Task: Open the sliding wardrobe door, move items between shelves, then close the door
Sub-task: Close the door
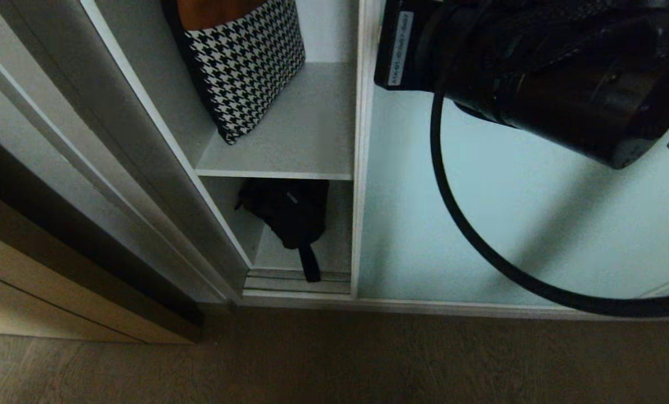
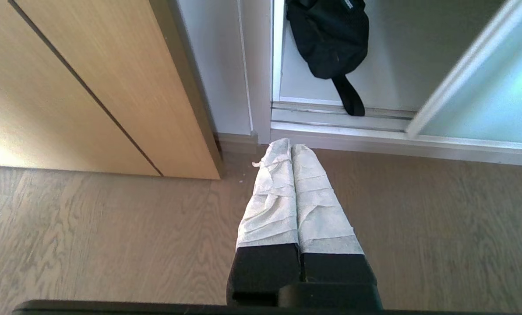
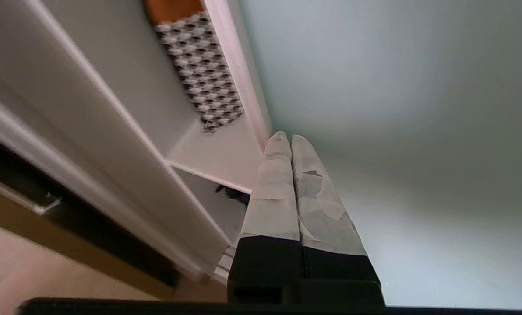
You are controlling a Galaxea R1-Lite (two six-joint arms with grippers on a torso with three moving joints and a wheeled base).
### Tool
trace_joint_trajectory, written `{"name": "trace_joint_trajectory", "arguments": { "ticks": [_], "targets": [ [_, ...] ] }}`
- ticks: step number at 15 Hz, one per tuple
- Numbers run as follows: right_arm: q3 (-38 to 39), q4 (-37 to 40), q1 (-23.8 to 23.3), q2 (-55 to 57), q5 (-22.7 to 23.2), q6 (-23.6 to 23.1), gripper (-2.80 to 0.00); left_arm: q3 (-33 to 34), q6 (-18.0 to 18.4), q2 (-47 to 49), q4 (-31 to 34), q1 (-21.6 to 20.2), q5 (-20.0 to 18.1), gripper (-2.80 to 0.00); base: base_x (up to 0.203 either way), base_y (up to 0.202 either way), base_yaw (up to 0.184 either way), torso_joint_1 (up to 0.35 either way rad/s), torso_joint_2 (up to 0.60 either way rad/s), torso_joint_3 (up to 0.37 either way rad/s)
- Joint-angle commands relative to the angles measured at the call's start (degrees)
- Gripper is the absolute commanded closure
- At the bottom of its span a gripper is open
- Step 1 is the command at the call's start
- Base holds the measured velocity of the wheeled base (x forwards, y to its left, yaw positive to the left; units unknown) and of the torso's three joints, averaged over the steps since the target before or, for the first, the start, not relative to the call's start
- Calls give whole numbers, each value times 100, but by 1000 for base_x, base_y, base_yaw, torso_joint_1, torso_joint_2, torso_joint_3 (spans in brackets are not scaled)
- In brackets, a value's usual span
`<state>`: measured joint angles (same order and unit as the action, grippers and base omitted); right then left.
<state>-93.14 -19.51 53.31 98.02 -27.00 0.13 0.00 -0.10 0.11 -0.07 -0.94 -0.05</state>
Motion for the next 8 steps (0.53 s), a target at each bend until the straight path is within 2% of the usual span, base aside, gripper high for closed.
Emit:
{"name": "trace_joint_trajectory", "arguments": {
  "ticks": [1, 4, 6, 8],
  "targets": [
    [-66, -29, 272, 14, -73, -16, 0, 0, 1, 7, -1, -3, 5, 0, 0, 0, 0, 0, 0, 0],
    [-54, 20, 524, -592, -250, -303, 0, 0, 1, 7, -1, -3, 3, 0, 0, 0, 0, 0, 0, 0],
    [229, 37, 574, -1142, -247, -629, 0, 0, 1, 7, -1, -3, -4, 0, 0, 0, 0, 0, 0, 0],
    [631, 51, 552, -1738, -304, -735, 0, 0, 1, 7, -1, -3, 0, 0, 0, 0, 0, 0, 0, 0]
  ]
}}
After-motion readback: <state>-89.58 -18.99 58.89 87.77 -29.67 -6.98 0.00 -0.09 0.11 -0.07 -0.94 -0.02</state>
